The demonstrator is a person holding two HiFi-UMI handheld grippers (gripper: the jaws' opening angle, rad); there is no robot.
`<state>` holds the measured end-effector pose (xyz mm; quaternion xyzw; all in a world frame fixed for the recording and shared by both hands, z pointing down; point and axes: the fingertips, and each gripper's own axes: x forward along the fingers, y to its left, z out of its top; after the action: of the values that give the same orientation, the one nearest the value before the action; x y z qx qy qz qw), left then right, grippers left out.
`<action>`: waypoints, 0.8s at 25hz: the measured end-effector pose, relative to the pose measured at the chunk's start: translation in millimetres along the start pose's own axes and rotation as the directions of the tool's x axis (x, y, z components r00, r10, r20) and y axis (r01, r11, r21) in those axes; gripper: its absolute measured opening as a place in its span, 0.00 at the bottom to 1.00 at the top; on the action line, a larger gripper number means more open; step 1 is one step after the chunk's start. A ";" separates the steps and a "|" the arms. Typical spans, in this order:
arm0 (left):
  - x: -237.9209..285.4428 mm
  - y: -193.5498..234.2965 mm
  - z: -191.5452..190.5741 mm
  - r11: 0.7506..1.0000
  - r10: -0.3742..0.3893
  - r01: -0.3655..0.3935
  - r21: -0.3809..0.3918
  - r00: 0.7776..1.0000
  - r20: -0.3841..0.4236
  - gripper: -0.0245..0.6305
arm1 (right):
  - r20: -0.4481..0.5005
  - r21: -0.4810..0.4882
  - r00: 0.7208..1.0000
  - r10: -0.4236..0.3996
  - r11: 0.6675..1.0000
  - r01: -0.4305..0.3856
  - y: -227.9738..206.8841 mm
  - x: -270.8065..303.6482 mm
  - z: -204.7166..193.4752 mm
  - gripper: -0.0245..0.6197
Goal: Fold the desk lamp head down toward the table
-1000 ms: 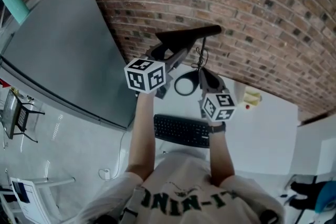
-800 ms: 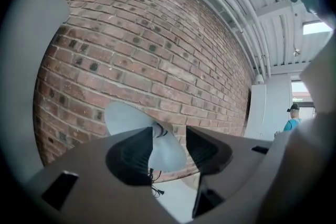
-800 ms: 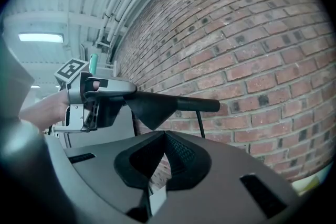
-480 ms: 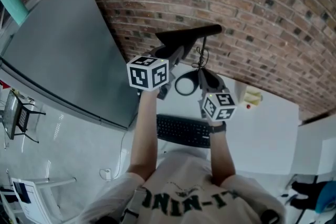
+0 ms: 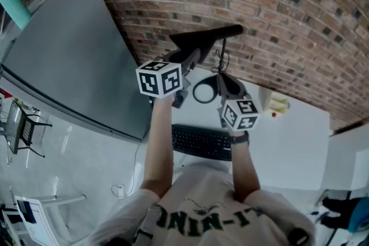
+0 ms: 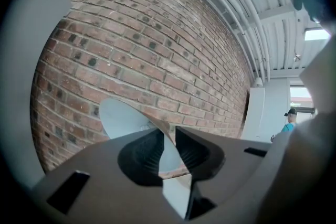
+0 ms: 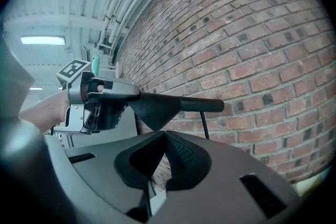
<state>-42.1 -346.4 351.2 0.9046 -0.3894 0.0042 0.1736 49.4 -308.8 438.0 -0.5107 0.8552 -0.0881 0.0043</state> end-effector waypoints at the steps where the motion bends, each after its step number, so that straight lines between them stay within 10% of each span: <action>1: 0.2 0.0 0.3 1.000 -0.001 0.001 -0.001 1.000 0.000 0.14 | 0.000 0.001 1.000 -0.001 1.000 0.001 -0.2 0.3 0.0 0.04; 20: -2.9 6.6 -19.4 0.999 0.001 -0.001 -0.048 1.000 -0.002 0.13 | -0.008 -0.016 1.000 0.011 1.000 -0.011 0.7 2.8 0.7 0.04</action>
<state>-46.3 -342.4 371.1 0.9000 -0.3895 -0.0044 0.1957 47.5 -311.1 437.4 -0.5057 0.8587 -0.0833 -0.0027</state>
